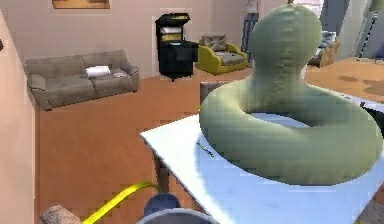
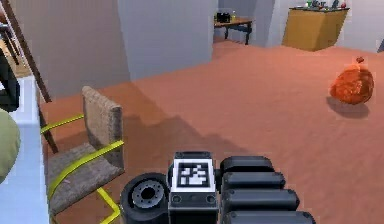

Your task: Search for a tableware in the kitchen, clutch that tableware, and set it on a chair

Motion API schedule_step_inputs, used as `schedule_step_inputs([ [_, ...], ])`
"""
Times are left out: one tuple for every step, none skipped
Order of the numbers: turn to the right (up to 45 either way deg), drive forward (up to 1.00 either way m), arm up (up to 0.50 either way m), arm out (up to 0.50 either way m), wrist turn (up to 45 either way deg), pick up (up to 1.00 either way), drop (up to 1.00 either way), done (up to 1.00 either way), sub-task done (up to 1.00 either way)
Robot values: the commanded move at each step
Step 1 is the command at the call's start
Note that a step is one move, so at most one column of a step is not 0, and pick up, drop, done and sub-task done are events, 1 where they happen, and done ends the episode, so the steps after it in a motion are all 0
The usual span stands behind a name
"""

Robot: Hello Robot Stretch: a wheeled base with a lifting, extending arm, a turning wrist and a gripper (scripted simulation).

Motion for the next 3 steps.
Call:
schedule_step_inputs([
  [42.0,0.0,0.0,0.0,0.0,0.0,0.0,0.0,0.0],
  [0.0,0.1,0.0,0.0,0.0,0.0,0.0,0.0,0.0],
  [-45.0,0.0,0.0,0.0,0.0,0.0,0.0,0.0,0.0],
])
